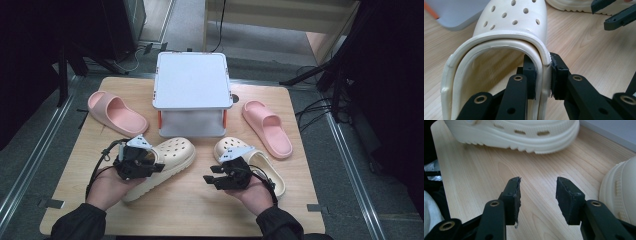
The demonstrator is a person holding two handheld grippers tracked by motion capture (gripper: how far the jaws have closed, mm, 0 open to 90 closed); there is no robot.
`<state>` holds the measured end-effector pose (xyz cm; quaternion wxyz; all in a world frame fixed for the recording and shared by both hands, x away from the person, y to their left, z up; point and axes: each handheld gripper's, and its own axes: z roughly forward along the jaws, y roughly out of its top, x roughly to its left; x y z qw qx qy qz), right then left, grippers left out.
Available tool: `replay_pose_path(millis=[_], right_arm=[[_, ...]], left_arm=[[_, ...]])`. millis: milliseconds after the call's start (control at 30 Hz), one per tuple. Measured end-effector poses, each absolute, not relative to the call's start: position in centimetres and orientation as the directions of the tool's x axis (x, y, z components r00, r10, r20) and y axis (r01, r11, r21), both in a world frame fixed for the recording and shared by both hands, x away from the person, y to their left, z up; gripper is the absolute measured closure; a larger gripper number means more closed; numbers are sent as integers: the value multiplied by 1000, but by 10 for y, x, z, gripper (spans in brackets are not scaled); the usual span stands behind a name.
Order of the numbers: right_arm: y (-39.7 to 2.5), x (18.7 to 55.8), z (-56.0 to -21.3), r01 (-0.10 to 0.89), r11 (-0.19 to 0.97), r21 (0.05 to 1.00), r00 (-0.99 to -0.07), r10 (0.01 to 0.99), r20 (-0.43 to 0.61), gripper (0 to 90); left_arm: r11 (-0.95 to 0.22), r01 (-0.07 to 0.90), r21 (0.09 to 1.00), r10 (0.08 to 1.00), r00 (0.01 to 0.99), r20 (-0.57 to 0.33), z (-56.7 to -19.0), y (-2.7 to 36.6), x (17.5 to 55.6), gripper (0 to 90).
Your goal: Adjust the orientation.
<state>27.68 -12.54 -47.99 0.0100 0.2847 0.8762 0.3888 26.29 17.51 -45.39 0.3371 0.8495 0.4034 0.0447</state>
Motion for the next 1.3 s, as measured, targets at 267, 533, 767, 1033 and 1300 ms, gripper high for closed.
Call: replay_pose_path(millis=[267, 533, 767, 1033, 1300], right_arm=[[-126, 275, -480, 484, 503, 716, -834, 514, 203, 560], [-122, 278, -487, 510, 471, 720, -810, 545, 217, 632], [-116, 279, -485, 519, 434, 737, -795, 560, 231, 736], [-99, 282, -483, 524, 448, 724, -797, 559, 230, 838], [-77, 279, -494, 522, 491, 697, -812, 535, 231, 869]], left_arm=[[-498, 637, 588, 686, 704, -182, -463, 154, 270, 771], [-512, 624, 590, 652, 729, -206, -463, 150, 271, 722], [-529, 606, 594, 649, 740, -177, -452, 156, 265, 644], [-456, 621, 637, 679, 706, -202, -438, 198, 262, 745], [-418, 678, 605, 737, 642, -211, -455, 229, 277, 855]])
